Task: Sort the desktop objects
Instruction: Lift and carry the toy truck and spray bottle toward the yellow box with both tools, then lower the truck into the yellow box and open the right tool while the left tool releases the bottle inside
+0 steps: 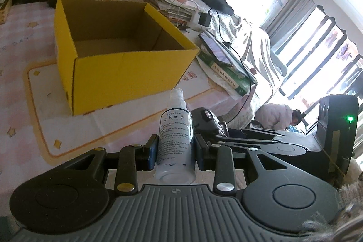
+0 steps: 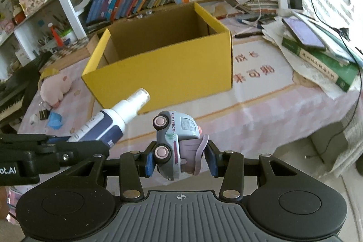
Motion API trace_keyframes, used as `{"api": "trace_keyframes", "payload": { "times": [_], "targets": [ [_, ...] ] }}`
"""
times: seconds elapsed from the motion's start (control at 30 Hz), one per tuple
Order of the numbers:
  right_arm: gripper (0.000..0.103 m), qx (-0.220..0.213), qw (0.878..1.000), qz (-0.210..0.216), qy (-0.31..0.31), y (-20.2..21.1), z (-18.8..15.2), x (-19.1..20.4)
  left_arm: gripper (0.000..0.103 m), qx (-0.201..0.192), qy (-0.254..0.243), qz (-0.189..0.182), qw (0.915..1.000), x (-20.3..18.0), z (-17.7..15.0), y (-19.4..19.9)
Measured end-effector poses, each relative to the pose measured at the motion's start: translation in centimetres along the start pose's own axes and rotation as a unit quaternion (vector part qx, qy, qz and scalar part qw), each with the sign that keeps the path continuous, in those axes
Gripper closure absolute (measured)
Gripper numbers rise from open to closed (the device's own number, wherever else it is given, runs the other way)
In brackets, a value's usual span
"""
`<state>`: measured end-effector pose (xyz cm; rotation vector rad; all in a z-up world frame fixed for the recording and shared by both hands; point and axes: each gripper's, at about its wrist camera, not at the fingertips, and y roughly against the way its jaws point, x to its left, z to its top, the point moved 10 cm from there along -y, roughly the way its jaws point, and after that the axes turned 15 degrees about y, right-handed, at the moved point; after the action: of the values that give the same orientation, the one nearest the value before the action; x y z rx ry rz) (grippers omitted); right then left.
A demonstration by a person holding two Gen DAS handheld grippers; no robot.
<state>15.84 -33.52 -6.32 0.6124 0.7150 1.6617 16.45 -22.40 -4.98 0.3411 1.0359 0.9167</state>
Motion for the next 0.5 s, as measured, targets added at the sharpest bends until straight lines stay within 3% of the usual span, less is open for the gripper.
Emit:
{"api": "trace_keyframes", "payload": {
  "times": [0.23,0.5],
  "targets": [
    [0.059,-0.024,0.999,0.003,0.026,-0.2,3.0,-1.7,0.073,-0.030,-0.018,-0.010,0.9994,-2.2,3.4,-0.5],
    [0.059,-0.077,0.995,0.011,0.068,0.2,8.7,-4.1,0.073,-0.081,-0.034,-0.013,0.9960,-4.6,8.3,0.0]
  ]
}}
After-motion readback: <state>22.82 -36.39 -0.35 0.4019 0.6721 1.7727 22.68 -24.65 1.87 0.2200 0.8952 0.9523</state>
